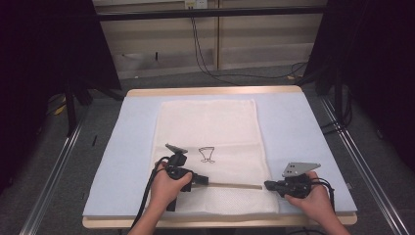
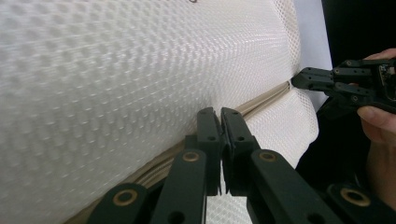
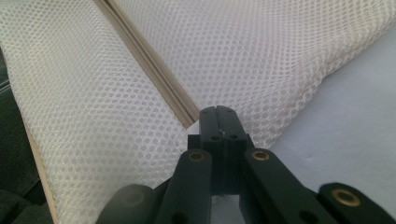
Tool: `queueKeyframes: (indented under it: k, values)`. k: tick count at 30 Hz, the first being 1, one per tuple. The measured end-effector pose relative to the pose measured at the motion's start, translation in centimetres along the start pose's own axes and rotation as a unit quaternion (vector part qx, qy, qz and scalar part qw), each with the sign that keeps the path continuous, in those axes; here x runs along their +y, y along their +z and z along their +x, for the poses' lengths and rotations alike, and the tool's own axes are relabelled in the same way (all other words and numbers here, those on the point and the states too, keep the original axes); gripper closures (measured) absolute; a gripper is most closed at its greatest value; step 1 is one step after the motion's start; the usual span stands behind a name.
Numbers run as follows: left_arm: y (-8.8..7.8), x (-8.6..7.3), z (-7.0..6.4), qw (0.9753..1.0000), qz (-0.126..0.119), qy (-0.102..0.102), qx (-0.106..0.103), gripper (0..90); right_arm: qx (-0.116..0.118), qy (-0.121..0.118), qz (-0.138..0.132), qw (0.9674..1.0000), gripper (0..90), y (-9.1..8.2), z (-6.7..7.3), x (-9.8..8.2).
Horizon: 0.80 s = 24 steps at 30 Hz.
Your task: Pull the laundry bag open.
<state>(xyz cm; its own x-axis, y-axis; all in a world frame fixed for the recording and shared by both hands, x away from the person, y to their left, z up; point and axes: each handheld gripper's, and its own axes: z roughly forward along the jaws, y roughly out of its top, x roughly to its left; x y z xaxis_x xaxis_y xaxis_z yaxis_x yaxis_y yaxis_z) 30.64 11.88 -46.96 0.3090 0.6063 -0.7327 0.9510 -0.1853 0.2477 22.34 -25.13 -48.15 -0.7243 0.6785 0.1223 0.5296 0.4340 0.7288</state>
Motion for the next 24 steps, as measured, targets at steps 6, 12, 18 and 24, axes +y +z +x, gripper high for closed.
queueKeyframes:
  k: [6, 12, 18, 24]
  values:
    - [-1.1, -0.1, 0.7, 1.0000, -0.004, -0.003, 0.007, 87.5, 0.000, 0.000, 0.000, 1.0000, 90.0, 0.0, 0.0, 0.0]
    - [-1.9, -0.4, 1.3, 0.9999, -0.007, -0.007, 0.007, 87.4, 0.001, 0.001, -0.001, 1.0000, 90.0, 0.0, 0.0, 0.0]
    - [-2.3, -0.5, 1.6, 0.9999, -0.011, -0.007, 0.009, 87.4, 0.000, 0.003, -0.002, 1.0000, 90.0, 0.0, 0.0, -0.1]
    - [-2.9, -0.6, 1.8, 0.9999, -0.013, -0.004, 0.008, 87.4, -0.001, 0.003, -0.004, 1.0000, 90.0, 0.0, 0.0, -0.1]
